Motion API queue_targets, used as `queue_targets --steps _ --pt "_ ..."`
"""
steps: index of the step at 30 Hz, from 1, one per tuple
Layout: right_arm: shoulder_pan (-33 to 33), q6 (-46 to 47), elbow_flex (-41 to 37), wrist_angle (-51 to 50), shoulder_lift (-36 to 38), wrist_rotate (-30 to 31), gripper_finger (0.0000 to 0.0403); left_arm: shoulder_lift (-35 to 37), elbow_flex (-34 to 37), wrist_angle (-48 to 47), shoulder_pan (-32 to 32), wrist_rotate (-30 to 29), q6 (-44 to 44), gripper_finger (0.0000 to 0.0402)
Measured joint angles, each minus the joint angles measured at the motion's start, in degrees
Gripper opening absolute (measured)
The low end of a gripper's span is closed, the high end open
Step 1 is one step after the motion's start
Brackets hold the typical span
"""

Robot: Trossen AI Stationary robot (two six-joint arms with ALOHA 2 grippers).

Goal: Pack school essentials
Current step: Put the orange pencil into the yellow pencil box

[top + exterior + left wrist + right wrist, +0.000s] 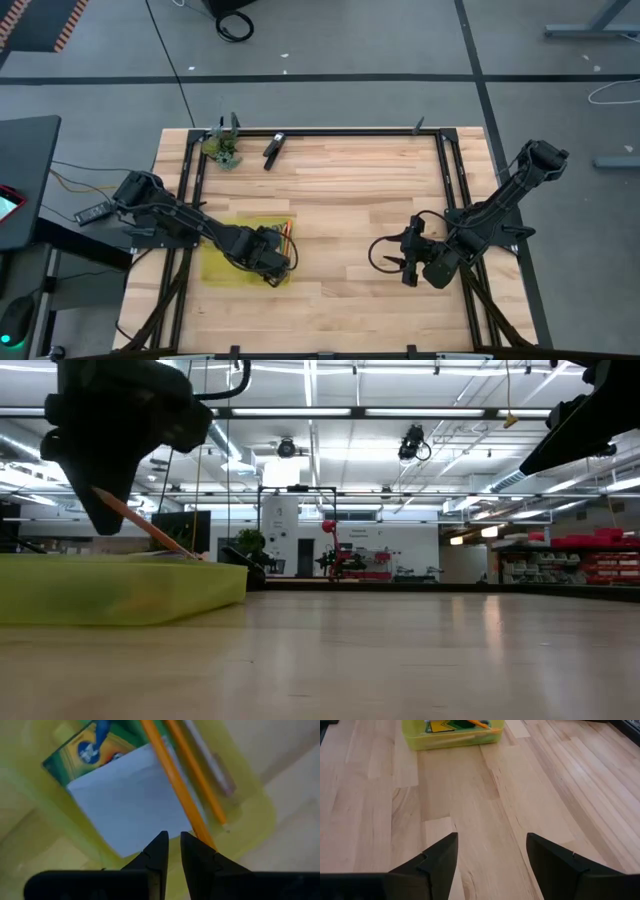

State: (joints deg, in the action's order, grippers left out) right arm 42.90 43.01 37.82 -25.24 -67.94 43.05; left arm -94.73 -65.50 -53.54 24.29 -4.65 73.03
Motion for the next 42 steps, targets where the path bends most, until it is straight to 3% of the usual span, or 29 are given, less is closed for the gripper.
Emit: queue_targets --steps 22,33,42 --pt "0.01 -0.82 0.00 1.27 0.00 0.17 0.0241 0.10 0.03 8.21 -0.44 -3.06 -5.19 0.0050" --pt "0.03 -0.82 0.00 1.51 0.00 0.20 0.0241 -4.48 0.03 14.39 0.09 -3.42 -9.18 0.0050" --pt "-0.01 -0.84 0.00 1.77 0.00 0.46 0.0241 -6.59 0.01 14.78 0.35 0.83 -9.22 0.0050"
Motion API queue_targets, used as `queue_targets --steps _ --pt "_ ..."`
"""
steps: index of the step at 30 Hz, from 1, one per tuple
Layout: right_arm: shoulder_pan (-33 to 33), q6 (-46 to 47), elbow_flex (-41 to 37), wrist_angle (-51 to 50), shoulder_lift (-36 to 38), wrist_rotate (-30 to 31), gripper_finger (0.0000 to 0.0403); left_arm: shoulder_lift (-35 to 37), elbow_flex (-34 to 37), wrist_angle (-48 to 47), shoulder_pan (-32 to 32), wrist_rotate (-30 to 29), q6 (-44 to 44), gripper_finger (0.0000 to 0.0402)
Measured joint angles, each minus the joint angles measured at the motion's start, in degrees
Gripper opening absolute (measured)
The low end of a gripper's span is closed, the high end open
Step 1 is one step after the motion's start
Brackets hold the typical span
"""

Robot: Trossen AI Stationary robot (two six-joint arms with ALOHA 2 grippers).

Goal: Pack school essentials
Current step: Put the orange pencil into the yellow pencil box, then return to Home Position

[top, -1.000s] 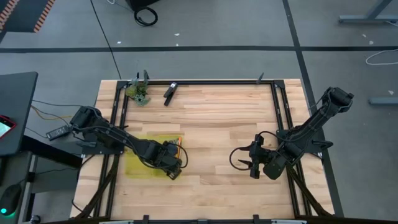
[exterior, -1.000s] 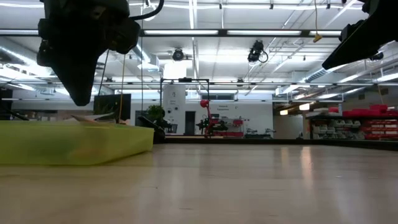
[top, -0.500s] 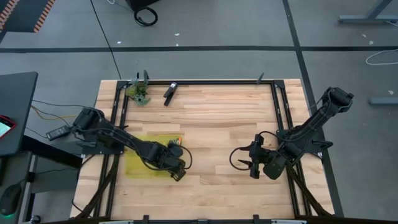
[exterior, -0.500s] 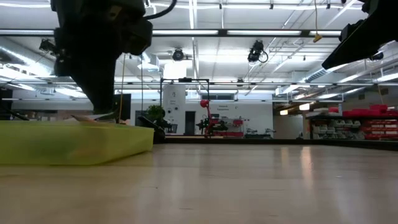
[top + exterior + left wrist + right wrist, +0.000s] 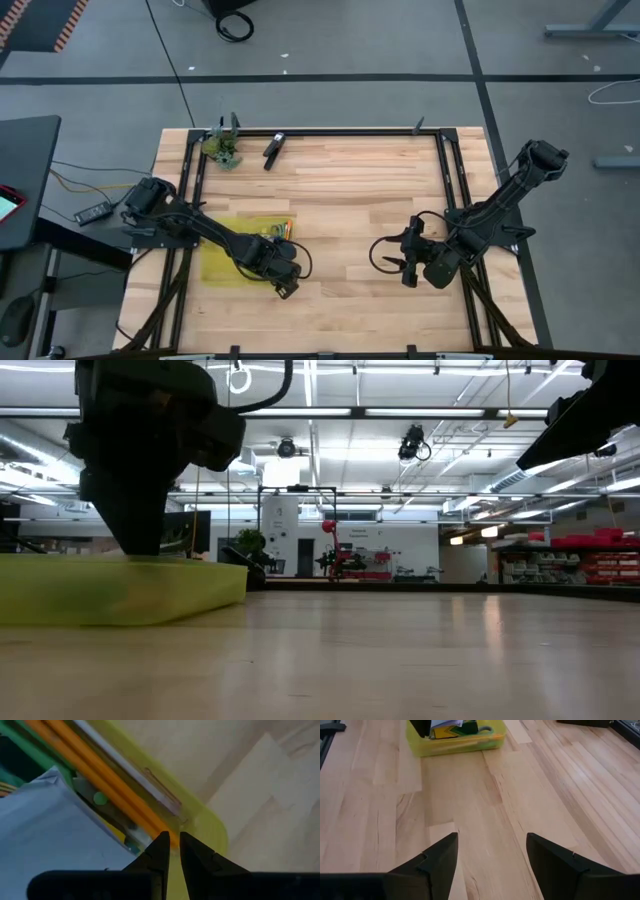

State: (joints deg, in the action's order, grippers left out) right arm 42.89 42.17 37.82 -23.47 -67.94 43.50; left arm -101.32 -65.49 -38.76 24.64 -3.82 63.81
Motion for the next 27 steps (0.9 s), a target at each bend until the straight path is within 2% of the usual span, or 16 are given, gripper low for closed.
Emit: queue_targets --steps 9,15,20,27 --pt "0.00 0.00 0.00 0.08 0.00 0.05 0.0241 -0.05 -0.09 -0.02 -0.02 -0.92 -0.37 0.0050" --pt "0.47 -2.27 0.00 -0.15 0.00 0.85 0.0241 0.22 -2.34 -0.22 0.66 -5.88 -7.23 0.0049" --pt "1.55 -4.23 0.00 -0.58 0.02 4.25 0.0241 1.42 -2.63 -0.41 0.75 -6.05 -10.71 0.0032" --pt "1.55 -5.62 0.00 -0.80 0.02 4.44 0.0241 4.85 -2.67 -1.84 0.66 -10.03 -15.68 0.0004"
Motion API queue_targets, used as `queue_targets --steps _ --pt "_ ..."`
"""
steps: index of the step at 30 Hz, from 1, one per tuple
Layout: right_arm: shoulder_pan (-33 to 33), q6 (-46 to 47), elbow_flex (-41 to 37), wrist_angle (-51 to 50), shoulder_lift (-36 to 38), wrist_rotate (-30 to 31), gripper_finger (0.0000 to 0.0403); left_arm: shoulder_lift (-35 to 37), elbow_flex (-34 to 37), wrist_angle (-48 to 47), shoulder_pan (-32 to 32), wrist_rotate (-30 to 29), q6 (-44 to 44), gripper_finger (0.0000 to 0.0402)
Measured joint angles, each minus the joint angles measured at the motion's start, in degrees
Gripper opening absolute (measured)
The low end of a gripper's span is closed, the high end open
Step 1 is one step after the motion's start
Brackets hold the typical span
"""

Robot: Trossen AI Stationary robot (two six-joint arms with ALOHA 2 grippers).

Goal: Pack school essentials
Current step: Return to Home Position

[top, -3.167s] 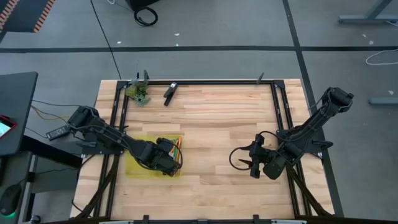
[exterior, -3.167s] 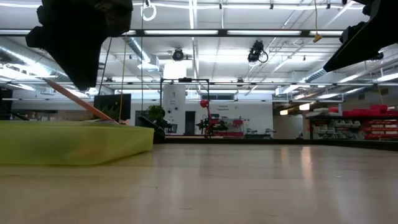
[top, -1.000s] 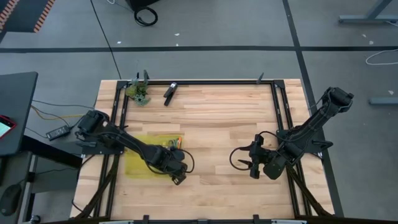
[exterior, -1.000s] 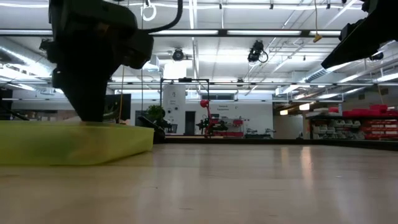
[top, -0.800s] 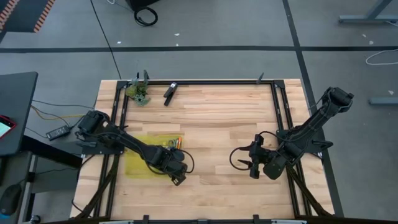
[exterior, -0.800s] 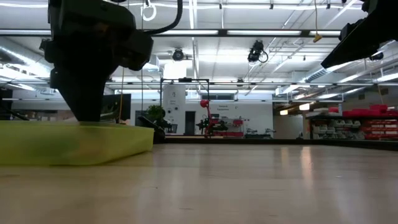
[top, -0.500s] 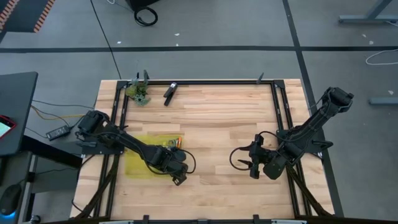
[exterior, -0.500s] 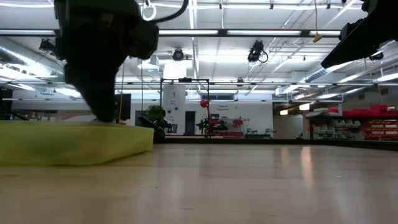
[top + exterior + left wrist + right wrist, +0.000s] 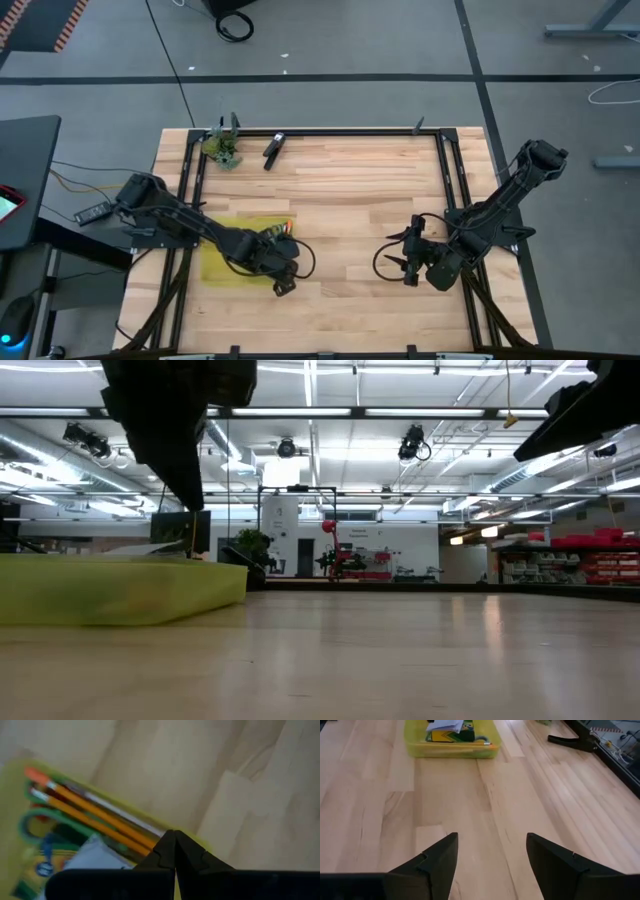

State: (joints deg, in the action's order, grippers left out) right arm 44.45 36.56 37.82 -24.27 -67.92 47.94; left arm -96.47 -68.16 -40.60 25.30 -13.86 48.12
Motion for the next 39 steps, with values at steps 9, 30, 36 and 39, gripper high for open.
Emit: queue_targets --steps 9,30,36,39 --pt "-0.04 0.76 0.00 -3.38 4.00 -1.10 0.0236 0.55 0.00 -3.64 -0.21 -2.67 -5.42 0.0007" --pt "0.00 -5.72 0.04 -6.67 25.77 0.04 0.0200 13.96 5.16 -6.45 -3.31 -11.81 -17.23 0.0008" --pt "-0.02 -8.58 0.04 -6.95 30.83 0.68 0.0200 20.23 15.19 2.36 -3.37 -11.82 -15.46 0.0008" --pt "-0.04 -9.96 0.04 -6.93 32.37 0.70 0.0200 24.15 20.31 7.14 -3.55 -11.97 -15.43 0.0009"
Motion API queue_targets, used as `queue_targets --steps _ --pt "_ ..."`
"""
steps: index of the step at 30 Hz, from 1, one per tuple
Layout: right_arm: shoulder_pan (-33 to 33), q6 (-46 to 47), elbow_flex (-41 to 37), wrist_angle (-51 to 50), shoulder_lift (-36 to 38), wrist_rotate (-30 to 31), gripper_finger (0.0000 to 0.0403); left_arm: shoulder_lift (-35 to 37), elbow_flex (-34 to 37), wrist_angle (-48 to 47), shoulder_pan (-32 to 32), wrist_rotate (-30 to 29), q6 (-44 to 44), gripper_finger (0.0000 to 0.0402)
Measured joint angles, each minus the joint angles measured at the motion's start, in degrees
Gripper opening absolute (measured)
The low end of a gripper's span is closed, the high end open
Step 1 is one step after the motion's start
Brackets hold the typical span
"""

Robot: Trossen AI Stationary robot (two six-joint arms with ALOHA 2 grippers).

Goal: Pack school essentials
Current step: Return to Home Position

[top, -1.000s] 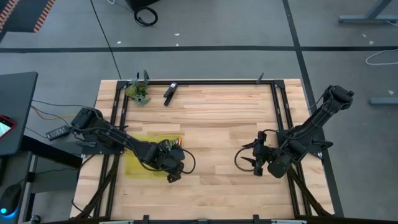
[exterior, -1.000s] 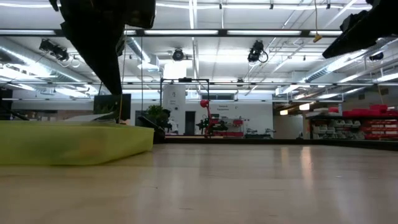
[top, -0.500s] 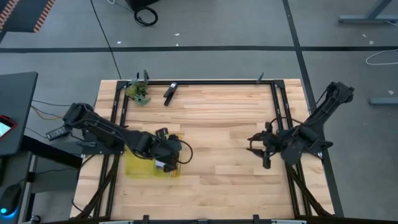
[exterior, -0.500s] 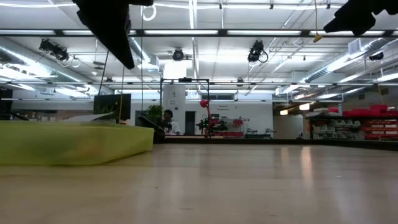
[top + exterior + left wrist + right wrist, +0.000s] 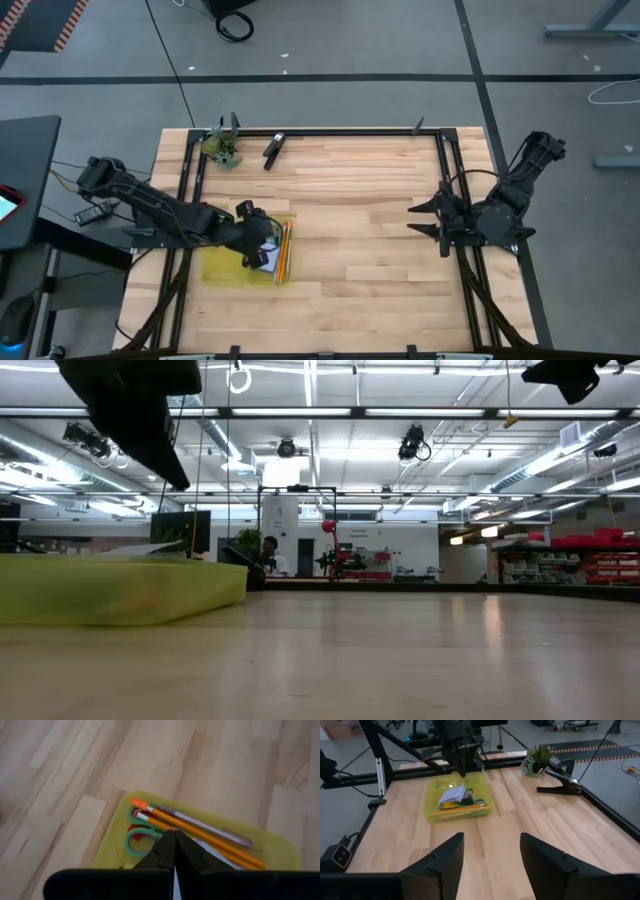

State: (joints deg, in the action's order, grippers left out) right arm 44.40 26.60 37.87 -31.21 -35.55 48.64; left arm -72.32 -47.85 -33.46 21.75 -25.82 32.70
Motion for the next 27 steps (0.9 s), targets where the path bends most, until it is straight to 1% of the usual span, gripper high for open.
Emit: queue_targets --steps 6,13,21,27 --pt "0.00 -1.54 0.00 -0.02 2.51 0.78 0.0200 7.95 7.62 5.92 -2.01 -0.38 0.06 0.0006" --pt "0.00 -3.56 0.00 -0.02 6.04 2.15 0.0200 16.61 13.70 10.03 -3.01 -3.00 -0.28 0.0004" --pt "0.00 -8.46 0.00 -0.48 10.48 2.47 0.0200 23.55 18.89 12.77 -3.30 -5.61 -0.94 0.0004" --pt "0.00 -14.21 0.00 -0.50 14.24 2.43 0.0200 28.85 25.07 21.03 -5.09 -6.06 -3.76 0.0006"
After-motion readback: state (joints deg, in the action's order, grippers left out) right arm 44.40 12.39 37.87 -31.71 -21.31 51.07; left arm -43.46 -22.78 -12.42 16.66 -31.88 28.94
